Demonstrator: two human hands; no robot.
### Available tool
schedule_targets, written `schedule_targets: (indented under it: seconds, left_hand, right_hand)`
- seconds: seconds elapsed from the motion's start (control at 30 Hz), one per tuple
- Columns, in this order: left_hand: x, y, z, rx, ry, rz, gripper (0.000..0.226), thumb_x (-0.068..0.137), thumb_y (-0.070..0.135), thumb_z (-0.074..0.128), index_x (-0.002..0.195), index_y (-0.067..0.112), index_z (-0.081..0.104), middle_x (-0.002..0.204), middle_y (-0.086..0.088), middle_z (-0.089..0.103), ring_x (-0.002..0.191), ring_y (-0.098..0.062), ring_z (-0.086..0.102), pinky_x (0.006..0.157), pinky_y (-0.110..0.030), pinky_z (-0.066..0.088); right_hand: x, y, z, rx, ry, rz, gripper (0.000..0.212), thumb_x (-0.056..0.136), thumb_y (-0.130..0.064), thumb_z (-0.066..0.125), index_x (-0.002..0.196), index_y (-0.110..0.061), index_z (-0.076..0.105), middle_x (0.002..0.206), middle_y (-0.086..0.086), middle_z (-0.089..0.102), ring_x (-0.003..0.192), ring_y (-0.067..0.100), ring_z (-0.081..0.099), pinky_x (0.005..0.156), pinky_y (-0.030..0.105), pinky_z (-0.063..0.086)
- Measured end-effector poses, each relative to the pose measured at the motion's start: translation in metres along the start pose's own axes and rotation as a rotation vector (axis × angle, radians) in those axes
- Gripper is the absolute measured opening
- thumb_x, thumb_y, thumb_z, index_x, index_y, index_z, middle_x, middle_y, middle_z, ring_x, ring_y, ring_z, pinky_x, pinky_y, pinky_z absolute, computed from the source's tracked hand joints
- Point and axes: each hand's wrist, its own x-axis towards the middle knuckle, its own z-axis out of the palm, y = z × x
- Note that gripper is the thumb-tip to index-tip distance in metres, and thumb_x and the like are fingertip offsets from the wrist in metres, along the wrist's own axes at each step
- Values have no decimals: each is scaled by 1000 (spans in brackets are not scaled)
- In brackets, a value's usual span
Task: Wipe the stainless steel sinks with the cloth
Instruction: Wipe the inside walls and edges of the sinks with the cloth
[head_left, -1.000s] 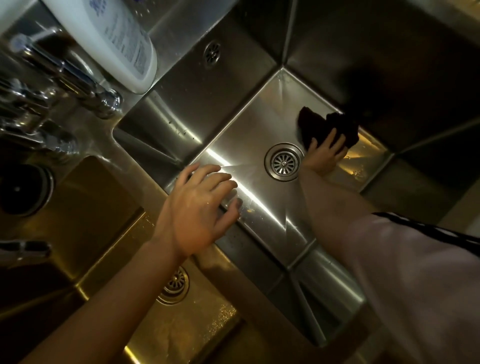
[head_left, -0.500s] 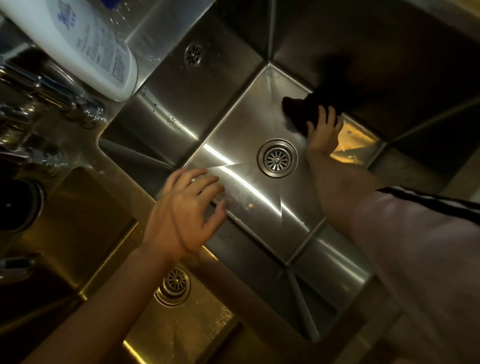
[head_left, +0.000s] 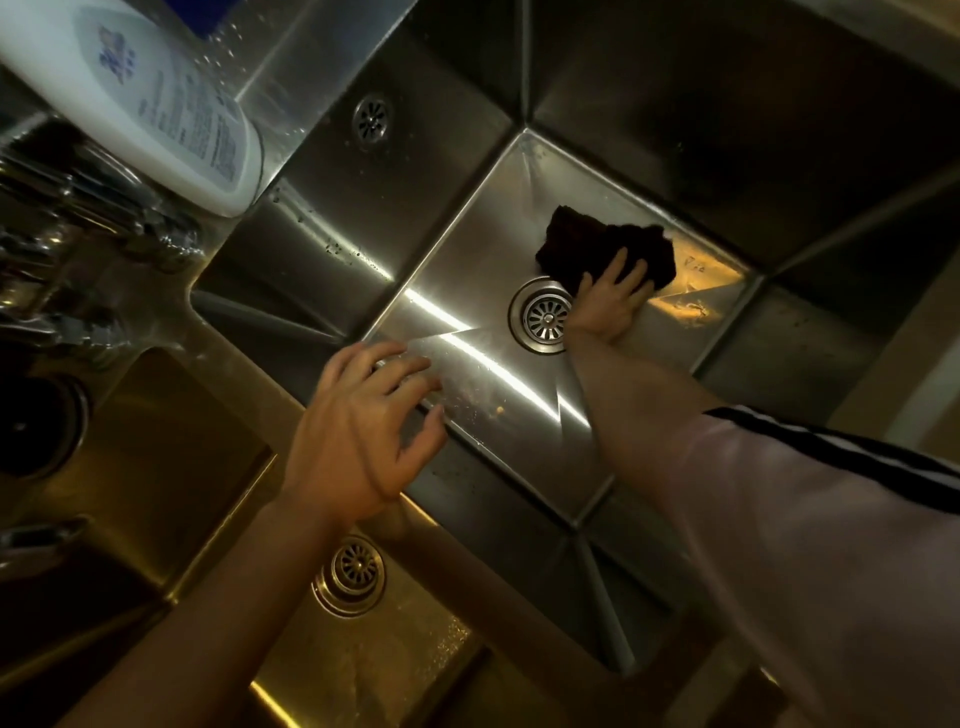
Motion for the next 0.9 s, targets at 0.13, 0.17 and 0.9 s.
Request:
schedule_targets:
  seconds: [0.13, 0.17, 0.9]
  left_hand:
    - [0, -2, 1, -4, -5, 2, 47, 92, 43, 37, 113, 13, 67, 121, -4, 64, 124, -22, 49, 107, -41, 28]
    - [1, -3, 1, -8, -6, 3, 47, 92, 44, 37, 113, 14, 67, 121, -4, 64, 124, -22, 48, 106, -41, 29]
    - [0, -3, -1, 9, -15, -4, 50, 91, 46, 37, 110, 13, 69, 120, -5, 65, 124, -25, 50, 105, -42, 30]
  right_hand:
    - [52, 30, -20, -50, 12, -174, 52, 96, -36, 46, 146, -25, 34, 153, 3, 31, 140, 31, 28, 106, 44, 40]
    - [58, 38, -23, -57, 26, -172, 51, 97, -35, 46, 146, -25, 34, 152, 2, 31, 139, 30, 29, 104, 44, 41]
    - [44, 49, -25, -73, 21, -128, 49, 97, -31, 47, 144, -24, 35, 150, 5, 33, 138, 32, 29, 102, 44, 43]
